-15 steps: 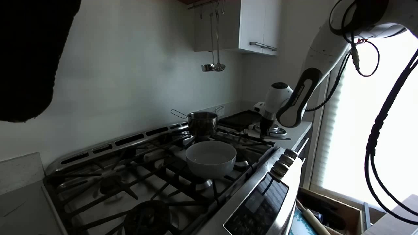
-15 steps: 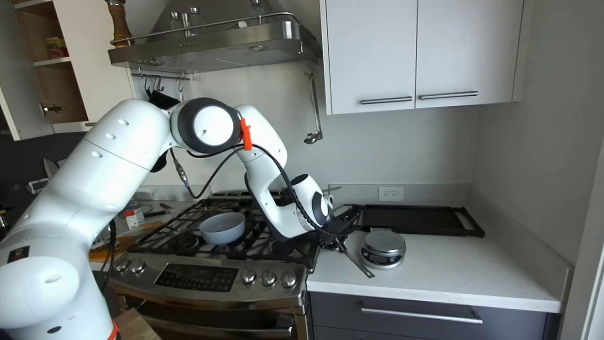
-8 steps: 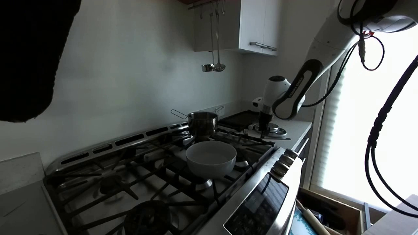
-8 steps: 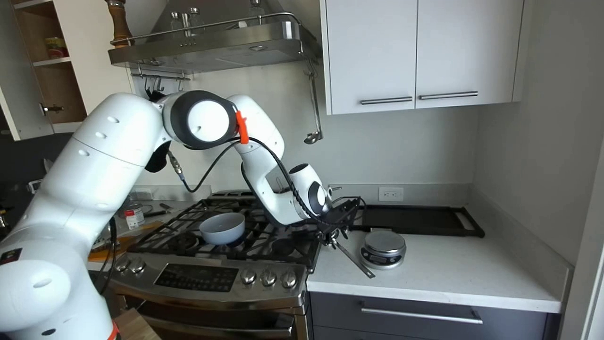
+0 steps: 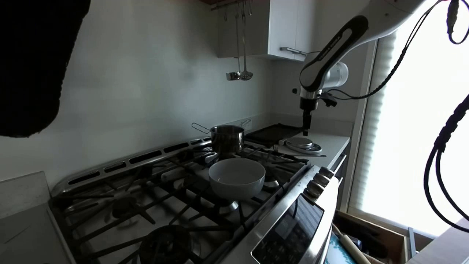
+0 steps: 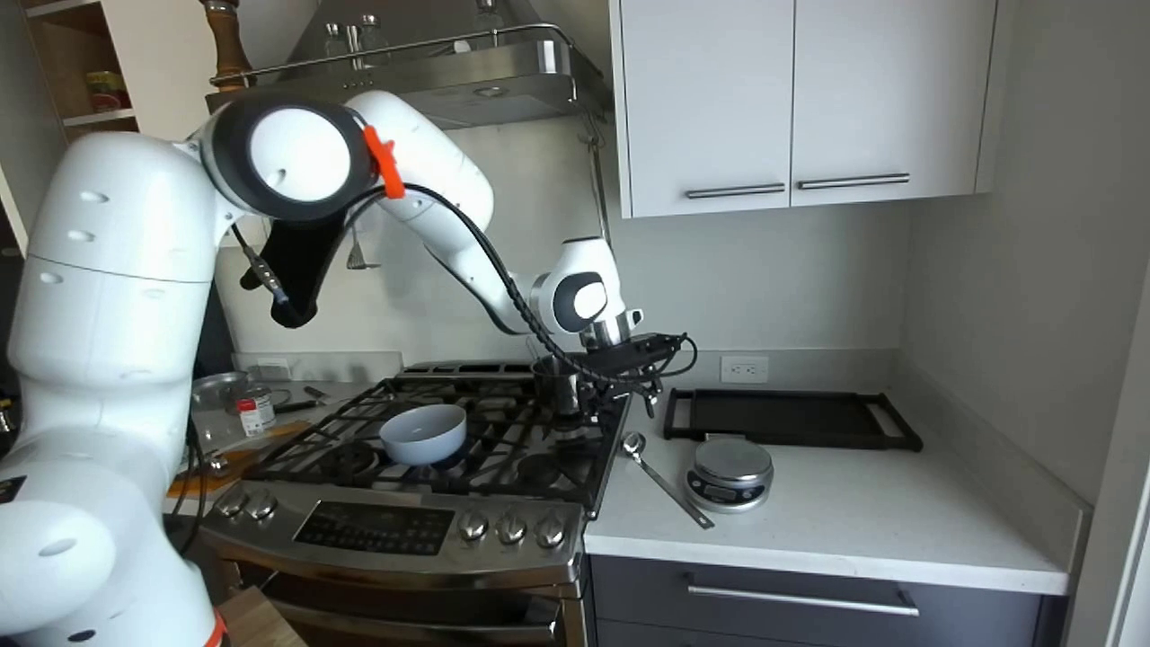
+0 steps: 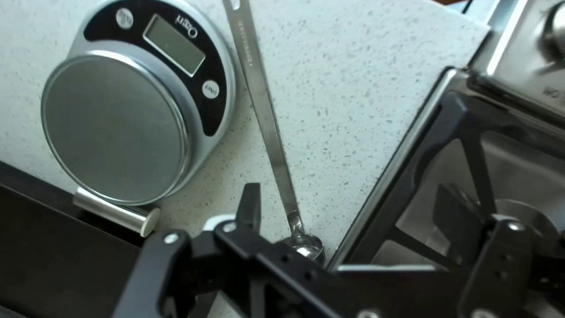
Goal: Put the grey bowl on the stove, then remove the serve spoon from the bowl
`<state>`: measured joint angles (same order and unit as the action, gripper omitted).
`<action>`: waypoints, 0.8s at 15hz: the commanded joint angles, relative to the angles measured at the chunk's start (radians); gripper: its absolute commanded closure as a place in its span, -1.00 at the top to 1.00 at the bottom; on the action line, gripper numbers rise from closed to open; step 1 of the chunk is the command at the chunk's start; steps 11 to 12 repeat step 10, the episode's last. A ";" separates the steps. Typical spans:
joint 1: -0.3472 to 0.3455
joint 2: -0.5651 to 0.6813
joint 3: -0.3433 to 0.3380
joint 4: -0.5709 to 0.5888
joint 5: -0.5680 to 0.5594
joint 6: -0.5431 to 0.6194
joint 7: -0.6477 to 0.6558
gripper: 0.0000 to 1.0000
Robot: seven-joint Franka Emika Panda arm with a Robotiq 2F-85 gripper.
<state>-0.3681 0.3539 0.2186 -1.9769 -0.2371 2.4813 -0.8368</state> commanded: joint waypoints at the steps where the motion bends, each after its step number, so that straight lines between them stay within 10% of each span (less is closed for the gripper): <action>1: 0.038 -0.157 -0.080 -0.082 0.203 -0.095 0.010 1.00; 12: 0.131 -0.235 -0.234 -0.091 0.294 -0.125 0.028 1.00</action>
